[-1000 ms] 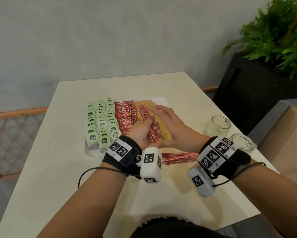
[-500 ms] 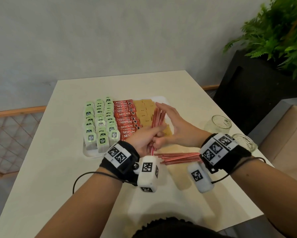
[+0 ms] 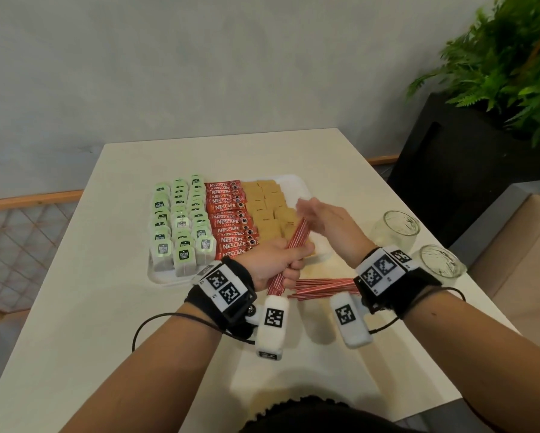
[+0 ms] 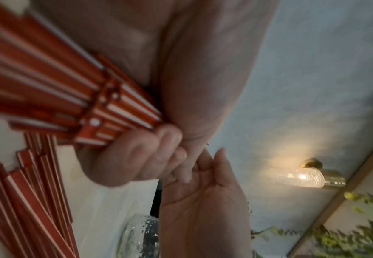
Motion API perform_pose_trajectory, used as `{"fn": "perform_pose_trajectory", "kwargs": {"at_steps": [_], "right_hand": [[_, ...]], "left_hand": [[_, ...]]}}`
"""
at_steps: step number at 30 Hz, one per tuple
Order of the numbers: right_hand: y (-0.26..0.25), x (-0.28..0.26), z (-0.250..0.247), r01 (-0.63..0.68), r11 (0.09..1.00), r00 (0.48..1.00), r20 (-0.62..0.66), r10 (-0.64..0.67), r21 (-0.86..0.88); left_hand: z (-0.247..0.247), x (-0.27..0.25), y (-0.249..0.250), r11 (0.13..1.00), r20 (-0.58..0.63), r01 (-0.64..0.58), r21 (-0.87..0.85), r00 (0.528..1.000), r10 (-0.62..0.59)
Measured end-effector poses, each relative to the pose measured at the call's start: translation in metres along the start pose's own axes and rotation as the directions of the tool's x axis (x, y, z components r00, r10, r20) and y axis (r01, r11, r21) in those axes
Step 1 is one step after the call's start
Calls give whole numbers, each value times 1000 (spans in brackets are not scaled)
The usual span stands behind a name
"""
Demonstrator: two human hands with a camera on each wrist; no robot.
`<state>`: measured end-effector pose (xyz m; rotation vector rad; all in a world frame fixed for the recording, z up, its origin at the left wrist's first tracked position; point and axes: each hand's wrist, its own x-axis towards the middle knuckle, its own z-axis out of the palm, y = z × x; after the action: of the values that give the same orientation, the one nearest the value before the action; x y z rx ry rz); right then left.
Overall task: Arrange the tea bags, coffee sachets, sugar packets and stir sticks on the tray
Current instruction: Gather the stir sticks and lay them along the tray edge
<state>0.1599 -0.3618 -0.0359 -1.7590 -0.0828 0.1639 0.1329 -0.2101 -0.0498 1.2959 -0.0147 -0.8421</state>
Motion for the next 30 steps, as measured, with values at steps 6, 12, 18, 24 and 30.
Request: {"fn": "perform_pose_trajectory", "kwargs": {"at_steps": [6, 12, 18, 24, 30], "right_hand": [[0, -4, -10, 15, 991, 998, -54, -23, -135], [5, -22, -1, 134, 725, 990, 58, -128, -676], [5, -30, -1, 65, 674, 989, -40, -139, -736], [5, -32, -3, -6, 858, 974, -197, -111, -514], [15, -36, -12, -45, 863, 921, -356, -159, -503]], "left_hand": [[-5, -8, 7, 878, -18, 0, 480, 1000, 9], [7, -1, 22, 379, -7, -90, 921, 969, 248], [18, 5, 29, -30, 0, 13, 999, 928, 371], [22, 12, 29, -149, 23, 52, 987, 886, 463], [12, 13, 20, -118, 37, 35, 992, 829, 559]]}}
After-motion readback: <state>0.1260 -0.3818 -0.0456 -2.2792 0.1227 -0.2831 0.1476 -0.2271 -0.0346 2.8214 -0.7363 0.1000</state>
